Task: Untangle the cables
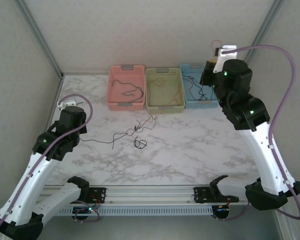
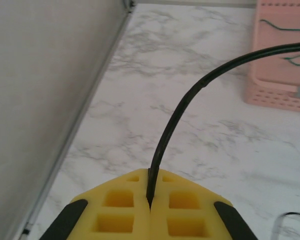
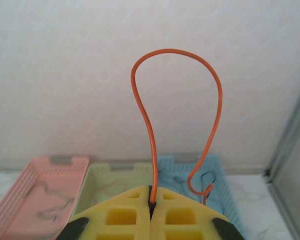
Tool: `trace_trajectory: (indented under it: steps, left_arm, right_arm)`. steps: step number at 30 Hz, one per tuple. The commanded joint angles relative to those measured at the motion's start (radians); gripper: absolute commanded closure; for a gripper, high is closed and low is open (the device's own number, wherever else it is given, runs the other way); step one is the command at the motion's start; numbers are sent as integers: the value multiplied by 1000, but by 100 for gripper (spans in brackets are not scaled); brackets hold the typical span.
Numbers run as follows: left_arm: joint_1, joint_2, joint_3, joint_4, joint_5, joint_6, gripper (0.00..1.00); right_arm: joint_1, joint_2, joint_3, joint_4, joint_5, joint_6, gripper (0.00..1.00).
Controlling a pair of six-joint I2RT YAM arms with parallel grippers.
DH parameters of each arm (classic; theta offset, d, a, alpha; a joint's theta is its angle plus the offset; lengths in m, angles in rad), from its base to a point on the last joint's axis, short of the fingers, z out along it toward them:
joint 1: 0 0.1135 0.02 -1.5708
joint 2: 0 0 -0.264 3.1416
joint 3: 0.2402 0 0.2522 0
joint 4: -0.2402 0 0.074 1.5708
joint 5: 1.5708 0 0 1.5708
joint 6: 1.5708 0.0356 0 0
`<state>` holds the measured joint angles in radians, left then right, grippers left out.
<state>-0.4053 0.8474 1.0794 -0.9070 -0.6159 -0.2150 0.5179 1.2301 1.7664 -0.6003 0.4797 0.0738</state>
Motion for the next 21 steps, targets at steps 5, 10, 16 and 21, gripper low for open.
trace_trajectory:
  steps: [5,10,16,21]
  left_arm:
    - [29,67,12,-46,-197,30,100]
    - [51,189,24,-58,-192,32,100]
    - [106,304,22,-56,-147,37,100]
    - [209,435,47,-65,-76,25,100]
  right_arm:
    - [-16,-12,182,94,281,-146,100]
    - [-17,-54,219,104,361,-217,100]
    - [-17,-149,205,121,408,-273,100]
    - [-18,-225,223,63,372,-228,100]
